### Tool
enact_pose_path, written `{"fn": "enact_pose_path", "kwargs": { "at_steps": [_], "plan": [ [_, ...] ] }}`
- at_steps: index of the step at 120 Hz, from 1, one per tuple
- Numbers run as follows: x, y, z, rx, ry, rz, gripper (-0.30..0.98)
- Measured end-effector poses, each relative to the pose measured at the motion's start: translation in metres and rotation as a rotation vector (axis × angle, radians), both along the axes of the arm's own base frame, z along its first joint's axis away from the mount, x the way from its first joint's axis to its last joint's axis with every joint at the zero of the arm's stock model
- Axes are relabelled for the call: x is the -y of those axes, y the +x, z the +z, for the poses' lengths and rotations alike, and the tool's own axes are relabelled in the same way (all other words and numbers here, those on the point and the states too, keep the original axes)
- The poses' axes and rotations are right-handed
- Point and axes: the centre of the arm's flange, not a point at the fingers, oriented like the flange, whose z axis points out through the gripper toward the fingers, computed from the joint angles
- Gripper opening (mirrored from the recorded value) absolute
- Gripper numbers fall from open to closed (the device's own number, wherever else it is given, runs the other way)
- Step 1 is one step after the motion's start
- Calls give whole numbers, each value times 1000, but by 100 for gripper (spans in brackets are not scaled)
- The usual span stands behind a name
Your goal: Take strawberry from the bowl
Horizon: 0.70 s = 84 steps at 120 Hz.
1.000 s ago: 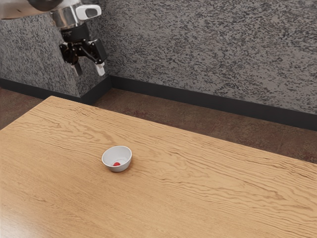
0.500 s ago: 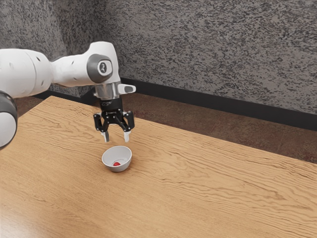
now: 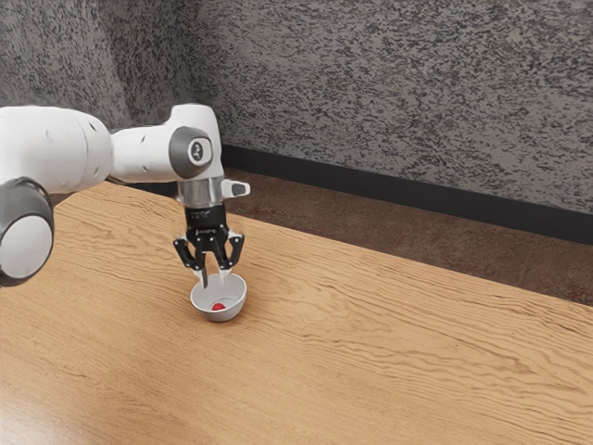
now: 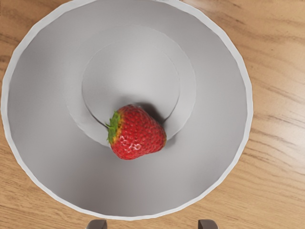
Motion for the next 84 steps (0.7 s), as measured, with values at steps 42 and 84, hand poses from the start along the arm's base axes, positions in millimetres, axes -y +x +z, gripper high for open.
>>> {"fn": "enact_pose_path", "kwargs": {
  "at_steps": [42,84],
  "plan": [
    [6,2,-21,-33,1,96,22],
    [-10,7,-49,-74,50,153,23]
  ]
}}
